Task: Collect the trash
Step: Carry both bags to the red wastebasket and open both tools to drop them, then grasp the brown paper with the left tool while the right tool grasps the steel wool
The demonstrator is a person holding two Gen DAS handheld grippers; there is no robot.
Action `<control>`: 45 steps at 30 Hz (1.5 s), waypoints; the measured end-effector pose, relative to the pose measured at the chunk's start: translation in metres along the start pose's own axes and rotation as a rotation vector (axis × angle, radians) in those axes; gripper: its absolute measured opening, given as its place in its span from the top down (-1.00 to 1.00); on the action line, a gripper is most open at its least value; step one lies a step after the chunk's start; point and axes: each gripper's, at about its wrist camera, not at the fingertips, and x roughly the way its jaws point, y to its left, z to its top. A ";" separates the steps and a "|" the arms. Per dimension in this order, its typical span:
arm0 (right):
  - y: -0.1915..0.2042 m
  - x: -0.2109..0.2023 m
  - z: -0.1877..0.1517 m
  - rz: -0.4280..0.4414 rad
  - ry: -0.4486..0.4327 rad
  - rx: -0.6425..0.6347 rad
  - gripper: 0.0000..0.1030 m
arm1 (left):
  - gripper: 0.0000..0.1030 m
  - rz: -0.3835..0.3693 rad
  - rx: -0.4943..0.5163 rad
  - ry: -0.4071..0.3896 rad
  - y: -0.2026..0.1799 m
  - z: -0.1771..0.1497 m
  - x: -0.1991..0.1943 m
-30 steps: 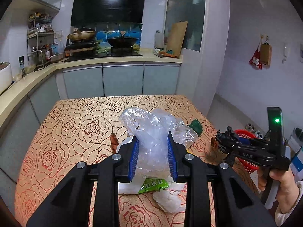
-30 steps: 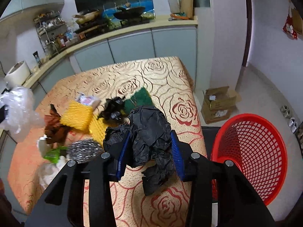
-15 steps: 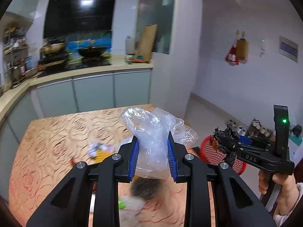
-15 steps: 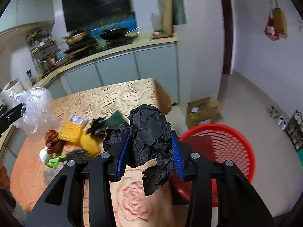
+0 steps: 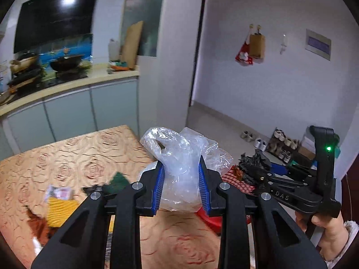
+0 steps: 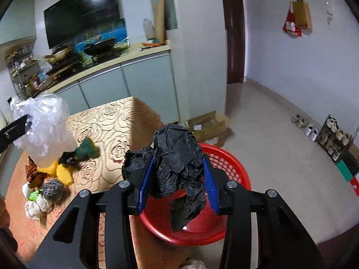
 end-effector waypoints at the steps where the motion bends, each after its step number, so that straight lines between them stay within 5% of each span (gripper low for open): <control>1: -0.004 0.001 0.000 -0.003 0.001 0.005 0.21 | 0.48 -0.009 0.000 0.007 -0.003 -0.001 0.004; 14: -0.039 0.026 -0.008 -0.038 0.058 0.037 0.20 | 0.45 -0.113 -0.012 0.152 -0.043 -0.017 0.088; 21: -0.052 0.038 -0.018 -0.023 0.088 0.082 -0.11 | -0.03 -0.142 -0.004 0.186 -0.047 -0.020 0.107; 31: -0.052 0.030 -0.018 -0.031 0.078 0.096 -0.18 | -0.39 -0.179 -0.012 0.160 -0.044 -0.016 0.095; 45: 0.012 -0.008 -0.008 0.016 -0.028 -0.016 -0.43 | -0.51 0.003 -0.066 0.046 0.023 -0.024 0.012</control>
